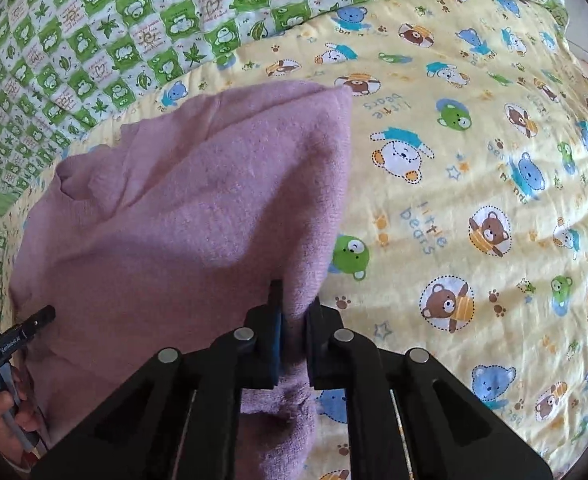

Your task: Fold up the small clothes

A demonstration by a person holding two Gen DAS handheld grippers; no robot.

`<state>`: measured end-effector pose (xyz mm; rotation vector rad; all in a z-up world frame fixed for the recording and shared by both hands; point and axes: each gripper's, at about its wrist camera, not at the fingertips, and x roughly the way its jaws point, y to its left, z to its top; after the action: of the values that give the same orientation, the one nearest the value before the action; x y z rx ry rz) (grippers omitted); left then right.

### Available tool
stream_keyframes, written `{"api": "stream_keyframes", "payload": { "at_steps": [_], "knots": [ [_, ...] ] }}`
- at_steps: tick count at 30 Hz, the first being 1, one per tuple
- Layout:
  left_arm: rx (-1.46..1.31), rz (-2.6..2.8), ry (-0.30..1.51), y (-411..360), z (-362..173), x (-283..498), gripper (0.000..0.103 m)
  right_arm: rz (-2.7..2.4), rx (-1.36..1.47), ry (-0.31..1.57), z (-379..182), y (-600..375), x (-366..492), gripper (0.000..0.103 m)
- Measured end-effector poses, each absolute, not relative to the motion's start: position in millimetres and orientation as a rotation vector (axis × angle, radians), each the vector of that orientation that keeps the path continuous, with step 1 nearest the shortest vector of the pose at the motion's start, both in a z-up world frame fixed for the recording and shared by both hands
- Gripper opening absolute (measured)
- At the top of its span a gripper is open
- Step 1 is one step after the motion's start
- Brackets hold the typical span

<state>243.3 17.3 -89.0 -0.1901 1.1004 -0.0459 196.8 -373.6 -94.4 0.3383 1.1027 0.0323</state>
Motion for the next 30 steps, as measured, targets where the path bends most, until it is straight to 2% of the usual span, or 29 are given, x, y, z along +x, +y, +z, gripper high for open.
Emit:
{"api": "stream_keyframes", "payload": {
  "at_steps": [2,3,4,6,7,11,16,23,24,25,26,28,30],
  "knots": [
    [-0.183,-0.040,1.099,23.0,-78.2,233.8,0.039,0.015,0.373,1.085,-86.1,-375.3,193.8,0.023],
    [-0.182,-0.032,1.096,27.0,-71.7,225.9,0.048,0.016,0.384,1.069,-80.5,-375.1,190.8,0.028],
    [-0.186,-0.021,1.092,31.6,-65.7,217.1,0.063,0.021,0.388,1.050,-73.5,-373.7,186.5,0.031],
    [-0.202,0.010,1.082,43.3,-53.7,195.4,0.080,0.034,0.389,1.005,-57.1,-369.3,173.8,0.038],
    [-0.211,0.033,1.076,49.9,-48.9,182.6,0.083,0.055,0.394,0.986,-50.4,-366.6,168.2,0.039],
    [-0.226,0.136,1.165,76.2,-52.3,141.7,0.083,0.133,0.388,0.953,-31.3,-343.3,144.6,0.039],
    [-0.282,0.151,1.283,85.2,-68.4,93.7,0.083,0.184,0.391,0.981,-33.7,-314.1,123.5,0.039],
    [-0.116,0.173,1.364,55.9,-84.5,48.3,0.083,0.256,0.385,1.007,-34.0,-276.4,103.4,0.039],
    [-0.096,0.173,1.356,53.1,-85.1,46.7,0.075,0.264,0.385,1.007,-33.1,-272.8,101.4,0.039],
    [-0.083,0.169,1.350,51.9,-85.3,44.5,0.058,0.268,0.383,1.005,-31.8,-269.6,98.6,0.039],
    [-0.092,0.160,1.348,53.0,-85.4,43.3,0.049,0.271,0.381,1.003,-30.4,-266.4,95.9,0.039],
    [-0.150,0.133,1.328,63.2,-78.7,40.6,0.018,0.272,0.373,0.999,-28.5,-263.2,90.9,0.039],
    [-0.230,0.096,1.304,76.5,-67.6,39.7,0.012,0.272,0.366,0.992,-26.6,-262.5,86.2,0.039]
  ]
}}
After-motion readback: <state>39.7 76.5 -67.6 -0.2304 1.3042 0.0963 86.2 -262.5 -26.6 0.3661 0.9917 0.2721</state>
